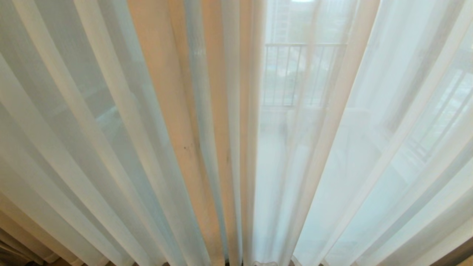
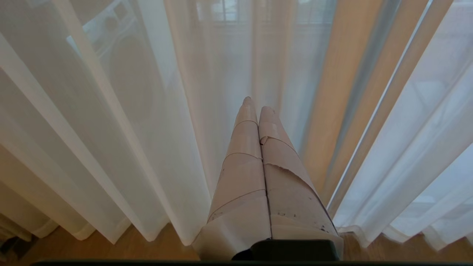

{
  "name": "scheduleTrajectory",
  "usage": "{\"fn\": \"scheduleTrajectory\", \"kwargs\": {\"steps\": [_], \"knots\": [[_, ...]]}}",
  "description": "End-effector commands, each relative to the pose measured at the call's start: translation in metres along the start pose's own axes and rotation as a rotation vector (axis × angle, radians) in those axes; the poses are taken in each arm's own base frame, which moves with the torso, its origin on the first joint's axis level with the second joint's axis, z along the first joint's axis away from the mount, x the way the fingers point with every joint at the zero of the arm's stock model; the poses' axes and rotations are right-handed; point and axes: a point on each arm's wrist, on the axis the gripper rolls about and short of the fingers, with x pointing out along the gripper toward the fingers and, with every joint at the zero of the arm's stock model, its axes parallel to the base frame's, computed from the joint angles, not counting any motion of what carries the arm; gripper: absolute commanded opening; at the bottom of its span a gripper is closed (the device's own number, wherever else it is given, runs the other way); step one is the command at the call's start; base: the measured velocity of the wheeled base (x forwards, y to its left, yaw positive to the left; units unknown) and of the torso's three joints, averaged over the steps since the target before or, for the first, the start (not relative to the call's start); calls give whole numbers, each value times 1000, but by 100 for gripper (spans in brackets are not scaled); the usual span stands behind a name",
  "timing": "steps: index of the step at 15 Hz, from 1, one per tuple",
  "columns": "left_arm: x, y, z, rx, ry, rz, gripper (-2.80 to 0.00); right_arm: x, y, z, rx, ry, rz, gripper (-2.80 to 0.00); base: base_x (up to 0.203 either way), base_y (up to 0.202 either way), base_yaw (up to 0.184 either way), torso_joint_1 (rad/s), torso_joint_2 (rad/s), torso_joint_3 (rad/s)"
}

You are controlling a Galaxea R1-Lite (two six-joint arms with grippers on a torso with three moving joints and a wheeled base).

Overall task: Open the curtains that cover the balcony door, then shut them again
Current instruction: Pull the inner curtains open on both sides

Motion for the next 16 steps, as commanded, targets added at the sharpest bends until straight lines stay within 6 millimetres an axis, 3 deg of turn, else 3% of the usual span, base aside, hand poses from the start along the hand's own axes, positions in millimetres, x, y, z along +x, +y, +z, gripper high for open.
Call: {"fn": "scheduleTrajectory", "kwargs": {"steps": [1, 10, 16], "knots": [[0, 0, 0, 2, -4, 4, -280, 0, 0, 0, -1, -1, 0, -280, 0, 0, 0, 0, 0, 0], [0, 0, 6, 146, -66, 15, -280, 0, 0, 0, -1, -1, 1, -280, 0, 0, 0, 0, 0, 0], [-5, 2, 31, 237, -309, 88, -280, 0, 0, 0, -1, -1, 0, -280, 0, 0, 0, 0, 0, 0]]}}
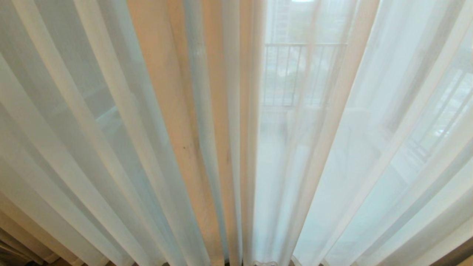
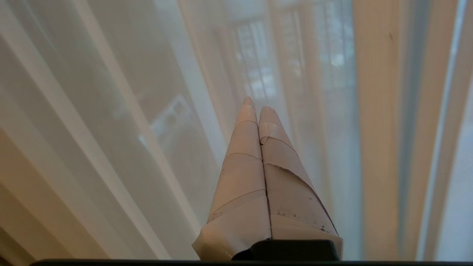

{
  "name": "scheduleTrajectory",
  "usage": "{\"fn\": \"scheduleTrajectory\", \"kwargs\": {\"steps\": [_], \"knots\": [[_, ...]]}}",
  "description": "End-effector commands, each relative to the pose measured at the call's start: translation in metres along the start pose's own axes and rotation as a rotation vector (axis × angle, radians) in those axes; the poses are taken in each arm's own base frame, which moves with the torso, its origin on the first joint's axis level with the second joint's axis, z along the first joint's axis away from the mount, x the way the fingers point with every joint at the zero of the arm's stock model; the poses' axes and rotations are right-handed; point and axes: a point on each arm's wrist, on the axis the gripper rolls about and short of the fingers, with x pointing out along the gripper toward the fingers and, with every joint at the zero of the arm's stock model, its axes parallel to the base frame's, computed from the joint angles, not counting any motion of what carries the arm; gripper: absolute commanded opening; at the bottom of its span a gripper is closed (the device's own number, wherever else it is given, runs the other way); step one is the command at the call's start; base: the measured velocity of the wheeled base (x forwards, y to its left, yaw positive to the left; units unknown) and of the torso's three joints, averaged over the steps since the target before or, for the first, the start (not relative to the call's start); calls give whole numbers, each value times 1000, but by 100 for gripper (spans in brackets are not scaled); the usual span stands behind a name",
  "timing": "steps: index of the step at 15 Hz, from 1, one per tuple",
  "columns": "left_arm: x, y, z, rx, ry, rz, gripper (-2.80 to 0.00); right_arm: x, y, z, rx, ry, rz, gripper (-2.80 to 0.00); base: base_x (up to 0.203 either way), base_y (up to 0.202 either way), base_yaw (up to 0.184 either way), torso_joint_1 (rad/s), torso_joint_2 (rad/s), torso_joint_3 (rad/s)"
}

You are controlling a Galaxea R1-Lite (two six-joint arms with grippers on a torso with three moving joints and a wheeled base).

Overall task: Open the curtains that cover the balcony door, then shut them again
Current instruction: Pull the inner curtains open on both sides

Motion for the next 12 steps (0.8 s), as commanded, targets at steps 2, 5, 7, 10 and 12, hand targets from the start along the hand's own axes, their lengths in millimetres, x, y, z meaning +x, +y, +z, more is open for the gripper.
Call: {"fn": "scheduleTrajectory", "kwargs": {"steps": [2, 5, 7, 10, 12], "knots": [[0, 2, 8, 68, -72, 35, -280, 0, 0, 0, -1, -1, 1, -280, 0, 0, 0, 0, 0, 0], [-1, 4, 16, 131, -147, 59, -280, 0, 0, 0, -1, -1, 1, -280, 0, 0, 0, 0, 0, 0], [-3, 6, 24, 165, -197, 79, -280, 0, 0, 0, -1, -1, 1, -280, 0, 0, 0, 0, 0, 0], [-6, 11, 40, 173, -237, 96, -280, 0, 0, 0, -1, -1, 1, -280, 0, 0, 0, 0, 0, 0], [-6, 11, 42, 173, -231, 96, -280, 0, 0, 0, -1, -1, 0, -280, 0, 0, 0, 0, 0, 0]]}}
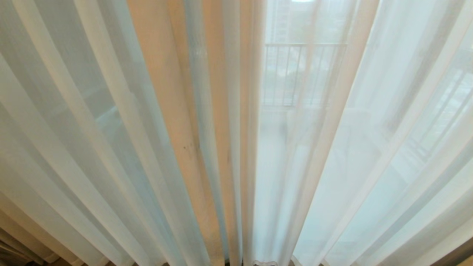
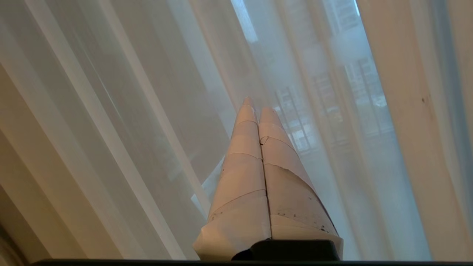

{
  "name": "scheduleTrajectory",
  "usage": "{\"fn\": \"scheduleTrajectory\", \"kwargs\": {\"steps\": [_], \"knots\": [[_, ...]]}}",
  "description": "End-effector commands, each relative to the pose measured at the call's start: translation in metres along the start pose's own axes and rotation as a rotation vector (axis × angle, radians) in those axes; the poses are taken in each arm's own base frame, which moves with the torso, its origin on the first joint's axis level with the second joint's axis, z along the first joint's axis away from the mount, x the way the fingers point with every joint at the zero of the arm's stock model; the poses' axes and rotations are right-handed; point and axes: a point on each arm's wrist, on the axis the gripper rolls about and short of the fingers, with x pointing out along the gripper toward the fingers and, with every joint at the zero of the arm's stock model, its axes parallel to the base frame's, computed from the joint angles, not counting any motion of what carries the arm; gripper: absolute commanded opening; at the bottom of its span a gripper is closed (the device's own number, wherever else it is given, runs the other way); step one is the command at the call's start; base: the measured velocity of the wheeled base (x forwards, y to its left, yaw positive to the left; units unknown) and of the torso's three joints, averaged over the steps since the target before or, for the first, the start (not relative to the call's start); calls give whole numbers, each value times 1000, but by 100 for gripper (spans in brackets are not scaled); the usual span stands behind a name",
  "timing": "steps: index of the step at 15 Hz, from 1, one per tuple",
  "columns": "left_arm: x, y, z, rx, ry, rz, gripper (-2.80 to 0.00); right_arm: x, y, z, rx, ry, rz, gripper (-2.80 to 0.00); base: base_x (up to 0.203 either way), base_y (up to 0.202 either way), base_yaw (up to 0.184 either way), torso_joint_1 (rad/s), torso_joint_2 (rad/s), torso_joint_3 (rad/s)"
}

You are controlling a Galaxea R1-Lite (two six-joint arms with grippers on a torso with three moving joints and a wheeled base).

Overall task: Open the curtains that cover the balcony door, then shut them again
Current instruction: Pull the inner curtains open on both sides

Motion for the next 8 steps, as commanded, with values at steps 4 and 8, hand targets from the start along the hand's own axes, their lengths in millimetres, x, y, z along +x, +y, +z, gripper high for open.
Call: {"fn": "scheduleTrajectory", "kwargs": {"steps": [4, 8], "knots": [[0, 6, 12, -4, 22, -11, -280, 0, 0, 0, -1, -1, 1, -280, 0, 0, 0, 0, 0, 0], [-1, 3, 7, -2, 79, -35, -280, 0, 0, 0, -1, -1, 1, -280, 0, 0, 0, 0, 0, 0]]}}
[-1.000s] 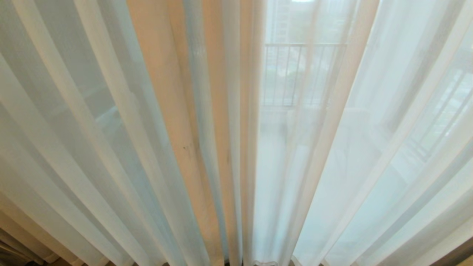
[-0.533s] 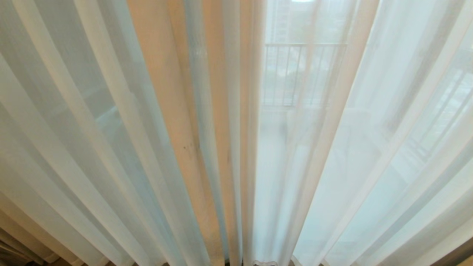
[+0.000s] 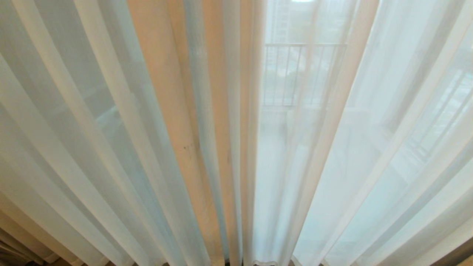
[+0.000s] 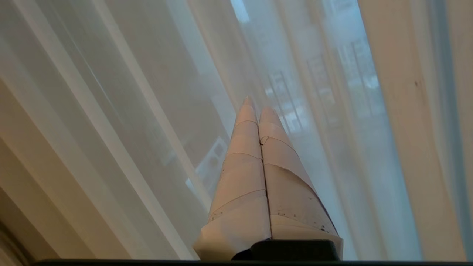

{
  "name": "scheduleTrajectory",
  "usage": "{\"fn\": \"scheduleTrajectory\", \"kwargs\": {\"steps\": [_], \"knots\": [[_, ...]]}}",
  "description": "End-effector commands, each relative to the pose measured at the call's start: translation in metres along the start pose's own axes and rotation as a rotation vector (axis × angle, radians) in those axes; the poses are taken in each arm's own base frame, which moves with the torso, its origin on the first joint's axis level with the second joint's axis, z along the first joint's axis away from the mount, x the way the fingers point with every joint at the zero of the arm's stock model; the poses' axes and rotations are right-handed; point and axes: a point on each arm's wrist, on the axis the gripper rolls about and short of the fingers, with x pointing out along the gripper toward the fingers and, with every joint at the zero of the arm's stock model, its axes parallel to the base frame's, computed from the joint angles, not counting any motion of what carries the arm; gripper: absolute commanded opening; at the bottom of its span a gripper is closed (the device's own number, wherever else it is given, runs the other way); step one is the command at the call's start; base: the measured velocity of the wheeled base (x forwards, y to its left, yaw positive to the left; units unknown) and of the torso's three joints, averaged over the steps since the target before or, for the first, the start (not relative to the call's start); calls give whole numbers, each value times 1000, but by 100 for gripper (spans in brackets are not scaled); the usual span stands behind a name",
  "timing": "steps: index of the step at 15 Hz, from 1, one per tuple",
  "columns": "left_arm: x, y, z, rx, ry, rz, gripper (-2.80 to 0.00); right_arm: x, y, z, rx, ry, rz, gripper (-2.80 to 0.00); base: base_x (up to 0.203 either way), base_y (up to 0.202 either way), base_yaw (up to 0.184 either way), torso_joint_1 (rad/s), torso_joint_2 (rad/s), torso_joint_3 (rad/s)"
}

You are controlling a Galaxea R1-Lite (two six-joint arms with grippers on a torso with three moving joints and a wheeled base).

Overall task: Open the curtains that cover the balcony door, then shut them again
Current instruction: Pull the inner curtains open on both sides

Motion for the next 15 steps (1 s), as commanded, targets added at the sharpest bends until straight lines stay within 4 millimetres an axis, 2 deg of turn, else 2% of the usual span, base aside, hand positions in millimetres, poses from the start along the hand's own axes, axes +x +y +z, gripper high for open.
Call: {"fn": "scheduleTrajectory", "kwargs": {"steps": [1, 8, 12, 15], "knots": [[0, -1, -1, 2, 41, -21, -280, 0, 0, 0, -1, 0, 1, -280, 0, 0, 0, 0, 0, 0], [-13, 2, 9, -142, 307, -229, -280, 0, 0, 0, -1, 0, 1, -280, 0, 0, 0, 0, 0, 0], [13, 0, 13, -182, 406, -415, -280, 0, 0, 0, -1, 0, 1, -280, 0, 0, 0, 0, 0, 0], [42, 1, 19, -279, 460, -533, -280, 0, 0, 0, -1, 0, 1, -280, 0, 0, 0, 0, 0, 0]]}}
